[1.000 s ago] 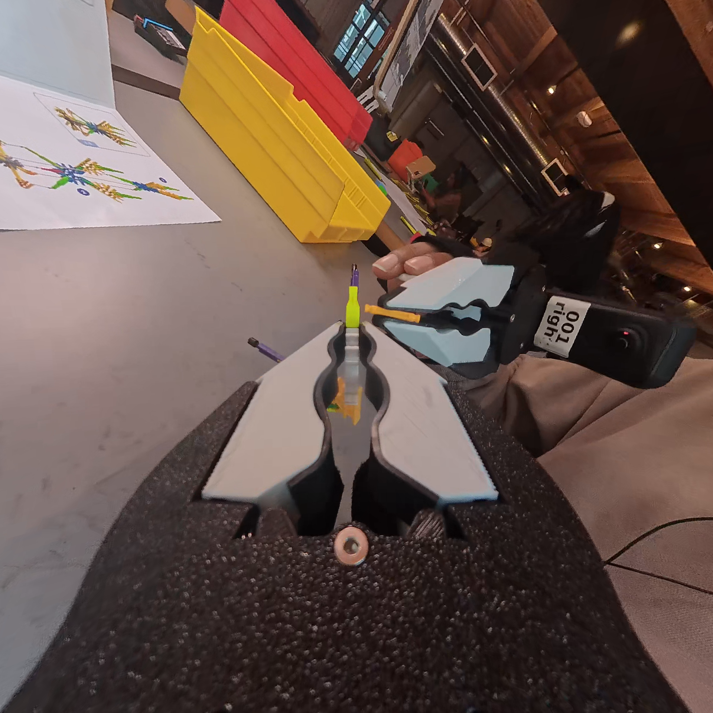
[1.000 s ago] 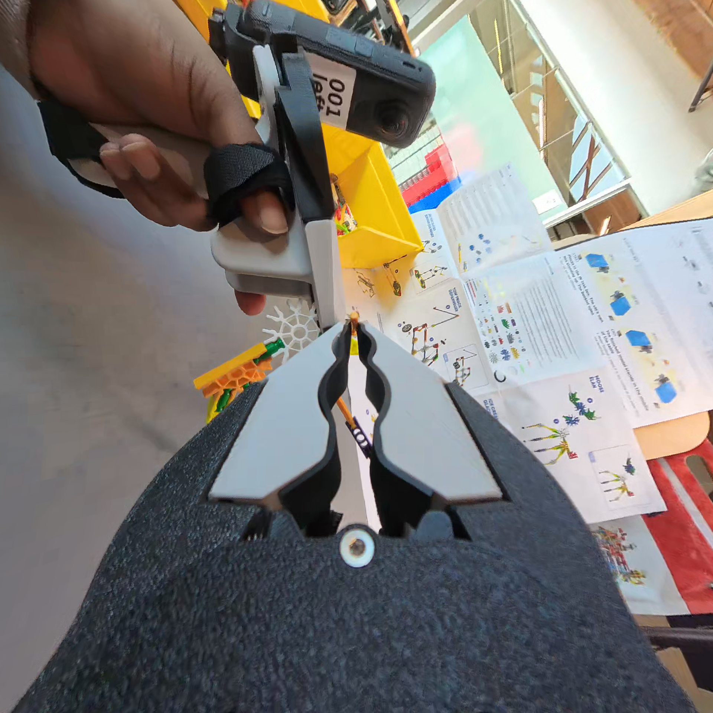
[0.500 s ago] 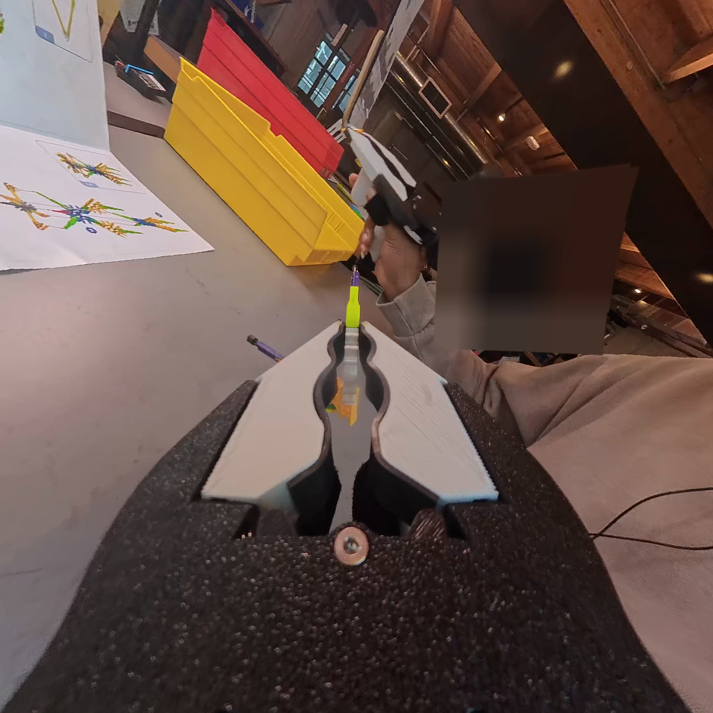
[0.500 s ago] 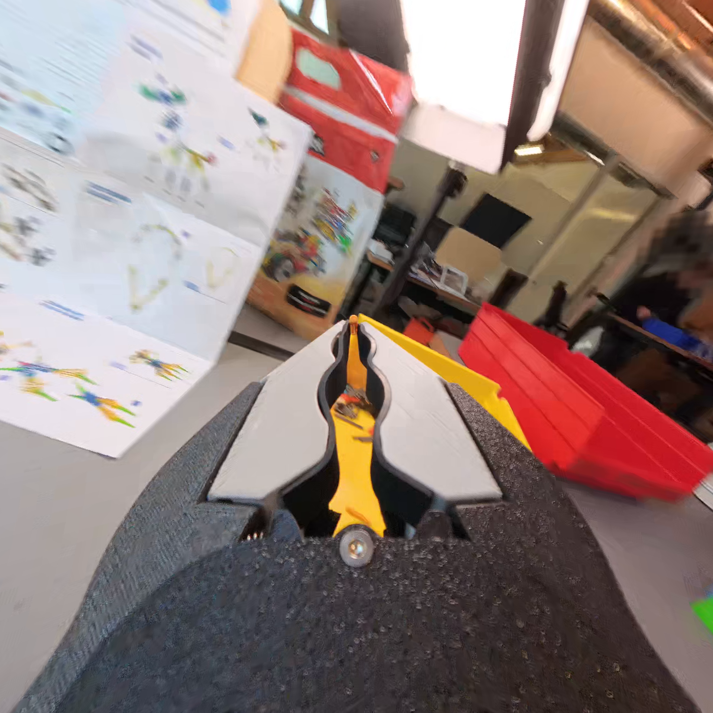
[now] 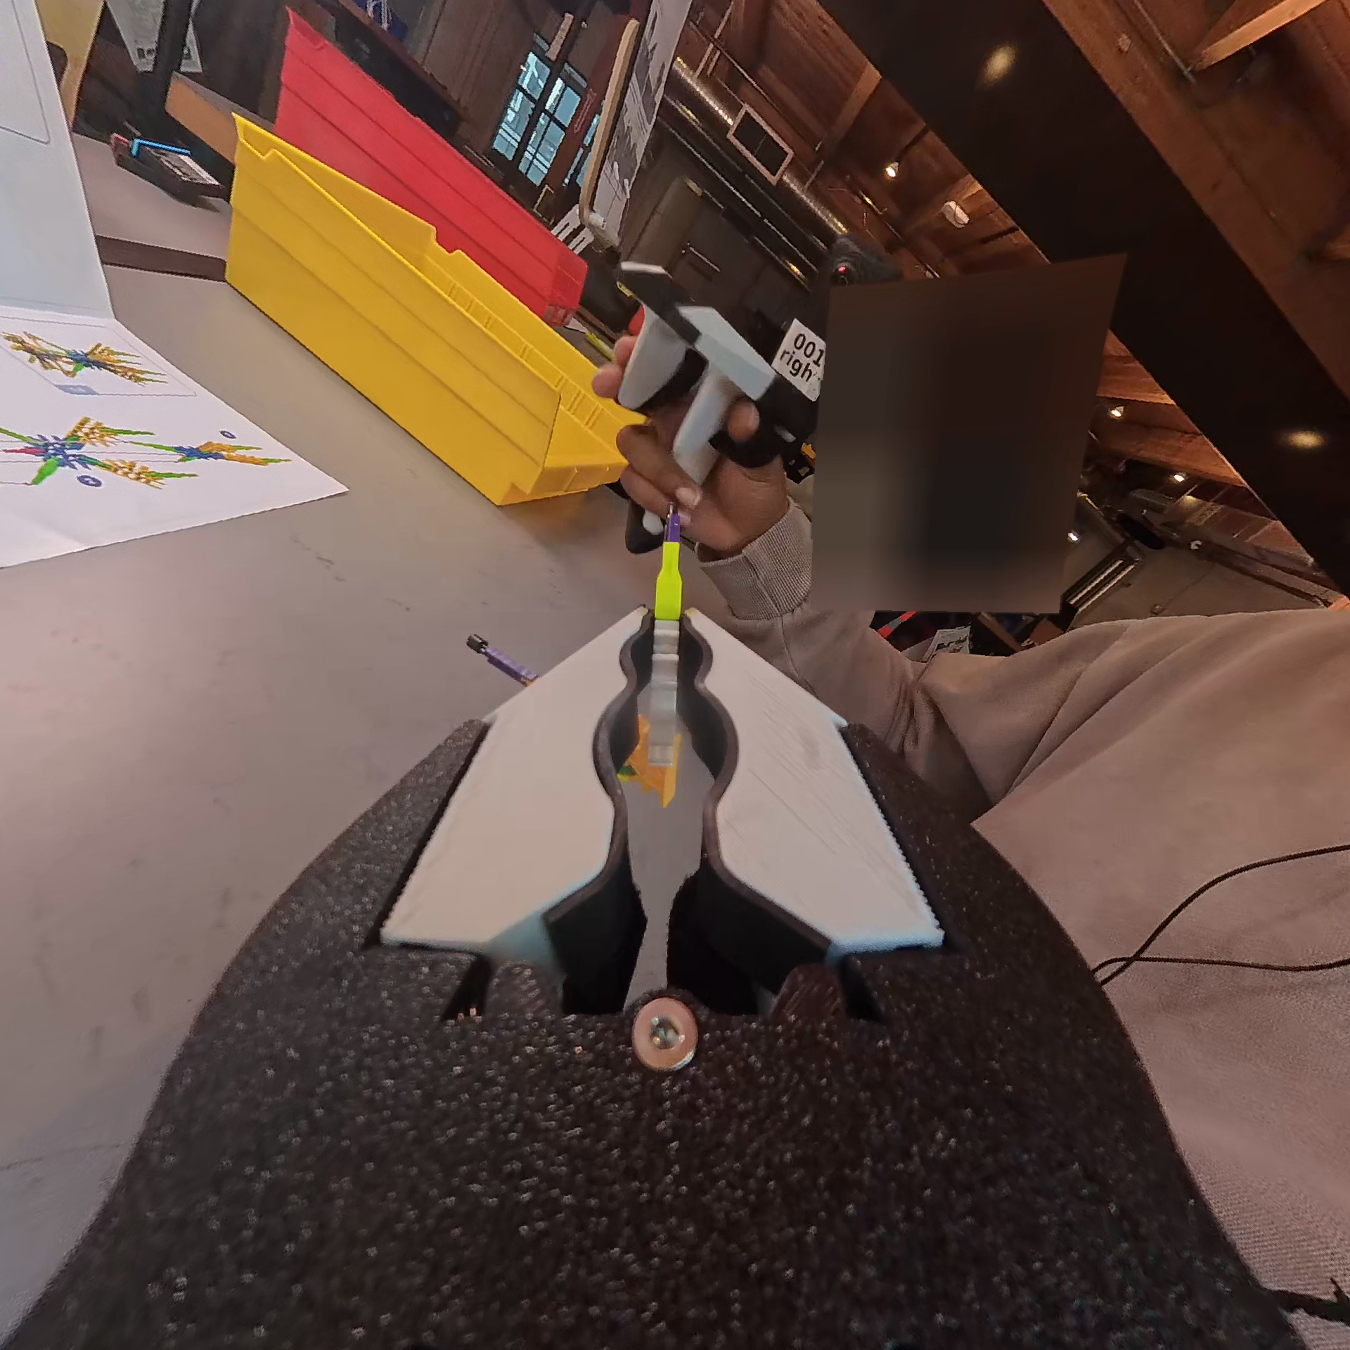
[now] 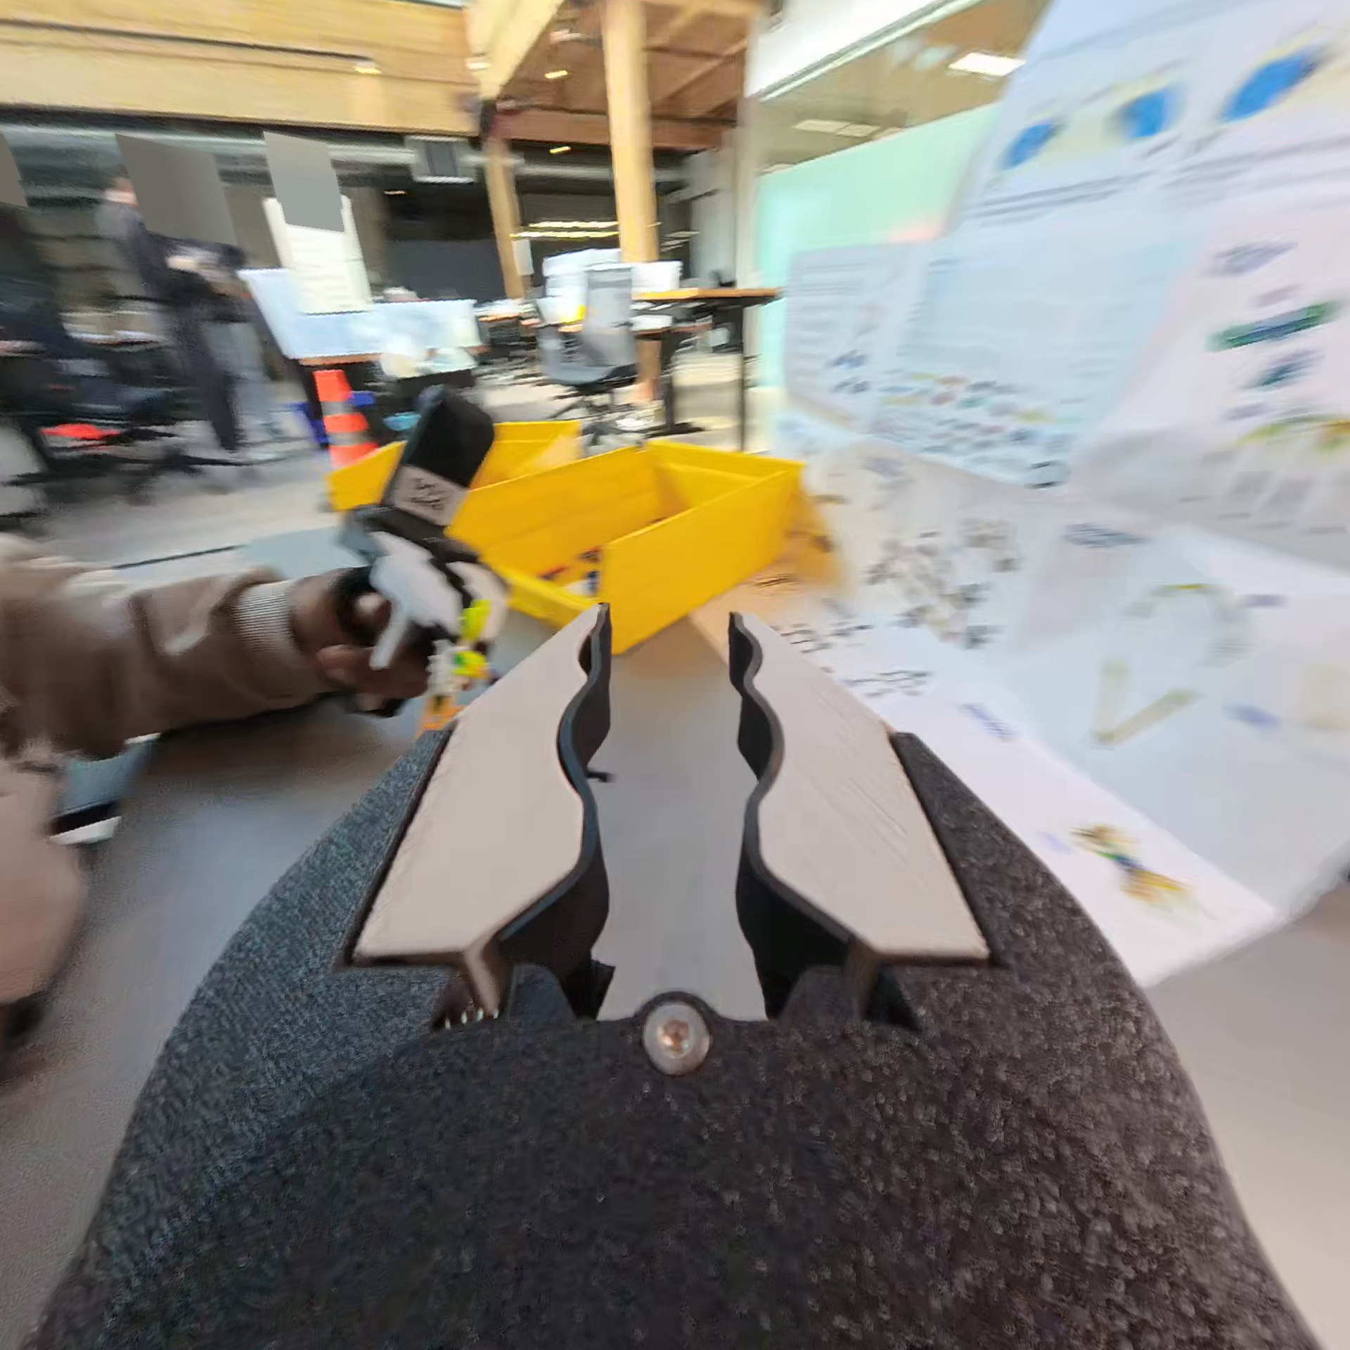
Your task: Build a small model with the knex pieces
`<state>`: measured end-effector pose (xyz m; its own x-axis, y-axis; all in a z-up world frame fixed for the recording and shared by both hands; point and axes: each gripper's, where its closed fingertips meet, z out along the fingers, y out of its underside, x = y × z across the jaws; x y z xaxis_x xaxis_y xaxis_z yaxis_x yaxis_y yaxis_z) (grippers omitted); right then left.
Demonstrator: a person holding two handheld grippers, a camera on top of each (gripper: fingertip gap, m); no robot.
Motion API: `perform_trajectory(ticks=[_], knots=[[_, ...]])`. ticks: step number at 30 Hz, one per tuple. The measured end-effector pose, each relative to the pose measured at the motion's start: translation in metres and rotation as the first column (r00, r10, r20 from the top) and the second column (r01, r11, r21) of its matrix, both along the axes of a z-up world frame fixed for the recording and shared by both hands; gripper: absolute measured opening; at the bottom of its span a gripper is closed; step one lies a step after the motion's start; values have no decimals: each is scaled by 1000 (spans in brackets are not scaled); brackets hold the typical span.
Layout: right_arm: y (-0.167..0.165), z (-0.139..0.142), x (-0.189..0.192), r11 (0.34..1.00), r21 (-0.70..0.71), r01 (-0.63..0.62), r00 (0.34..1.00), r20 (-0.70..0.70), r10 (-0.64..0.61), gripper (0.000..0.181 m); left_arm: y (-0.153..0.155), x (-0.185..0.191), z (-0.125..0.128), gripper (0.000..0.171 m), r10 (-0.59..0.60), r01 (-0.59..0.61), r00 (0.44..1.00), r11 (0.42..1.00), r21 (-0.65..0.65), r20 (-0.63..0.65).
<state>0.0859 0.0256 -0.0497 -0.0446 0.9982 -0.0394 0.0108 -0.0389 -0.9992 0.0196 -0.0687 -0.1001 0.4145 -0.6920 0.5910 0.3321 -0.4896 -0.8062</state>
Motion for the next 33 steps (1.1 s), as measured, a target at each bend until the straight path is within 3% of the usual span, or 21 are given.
perform_trajectory(ticks=[2,6,9,15,18,22,27,30,33], knots=[[-46,-22,-22,975,-57,-213,973,82,217,37,-1,1,-1,5,-6,6,1000,1000,2,-7],[-76,-52,-38,946,-58,-318,930,177,323,25,-2,0,-2,5,-6,7,999,1000,17,-34],[-77,-51,-40,947,-61,-317,934,153,322,7,-4,2,-1,5,-20,21,999,999,25,-36],[-83,-48,-37,932,-82,-354,923,132,362,2,-7,4,-1,7,-32,36,997,998,53,-63],[-91,-48,-37,919,-92,-383,911,129,393,2,-13,12,-2,25,-74,84,991,993,82,-110],[-101,-47,-40,904,-105,-414,897,118,425,2,-18,26,-13,24,-97,120,975,987,108,-202],[-102,-56,-47,921,-65,-384,907,163,389,2,-14,23,-19,5,-67,87,973,993,81,-221],[-91,-64,-54,955,-8,-297,933,208,293,2,-4,17,-27,4,-2,13,968,999,41,-250],[-77,-72,-64,977,143,-161,957,263,120,2,8,9,-35,4,82,-89,964,996,-18,-252]])
